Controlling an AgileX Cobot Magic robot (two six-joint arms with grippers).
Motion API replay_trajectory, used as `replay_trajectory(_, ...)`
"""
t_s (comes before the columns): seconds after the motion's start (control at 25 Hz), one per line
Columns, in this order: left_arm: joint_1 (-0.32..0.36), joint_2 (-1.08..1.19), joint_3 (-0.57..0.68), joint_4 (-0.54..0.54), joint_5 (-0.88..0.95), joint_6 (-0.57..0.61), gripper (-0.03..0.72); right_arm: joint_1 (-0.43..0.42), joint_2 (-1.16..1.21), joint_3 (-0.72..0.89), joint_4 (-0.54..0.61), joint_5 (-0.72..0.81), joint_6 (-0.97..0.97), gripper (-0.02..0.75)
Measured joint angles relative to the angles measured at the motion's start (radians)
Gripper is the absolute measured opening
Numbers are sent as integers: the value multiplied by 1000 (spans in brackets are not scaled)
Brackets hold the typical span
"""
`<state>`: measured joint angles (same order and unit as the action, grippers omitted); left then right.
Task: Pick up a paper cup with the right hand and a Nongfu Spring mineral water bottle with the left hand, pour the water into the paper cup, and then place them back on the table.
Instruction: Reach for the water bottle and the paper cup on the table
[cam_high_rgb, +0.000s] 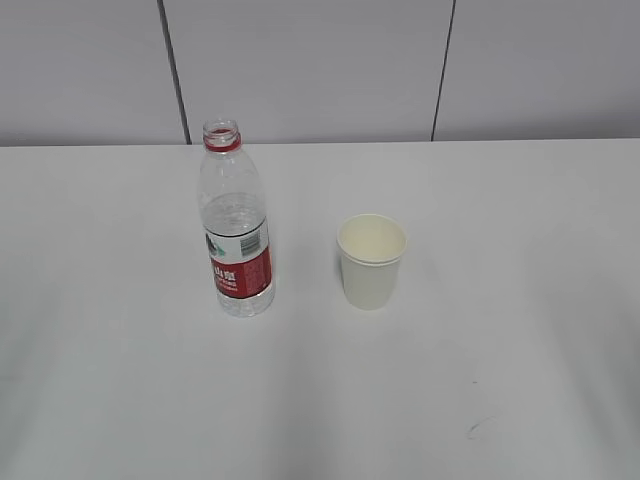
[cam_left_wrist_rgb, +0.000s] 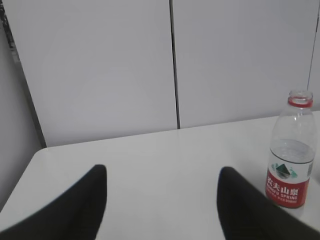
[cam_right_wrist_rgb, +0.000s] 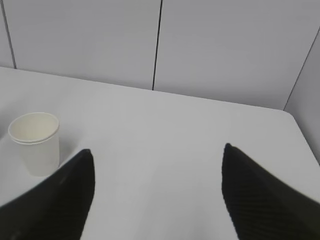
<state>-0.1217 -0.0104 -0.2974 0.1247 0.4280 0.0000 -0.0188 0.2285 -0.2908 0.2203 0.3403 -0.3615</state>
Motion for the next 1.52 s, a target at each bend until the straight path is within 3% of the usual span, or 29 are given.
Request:
replay_trajectory(0.36,0,221,0,4,-110,0,436,7,122,24,5,-132,-2,590)
replay_trajectory(0.8,0,564,0,12,-412,0,436,71,340,26,7,-307,-2,590)
replay_trajectory(1.04,0,737,0,12,-601,0,436,71,443,26,7,-363,-2,590)
replay_trajectory(1.52,0,1093,0,11,-956,0,436,71,699,19,0,-618,24,590)
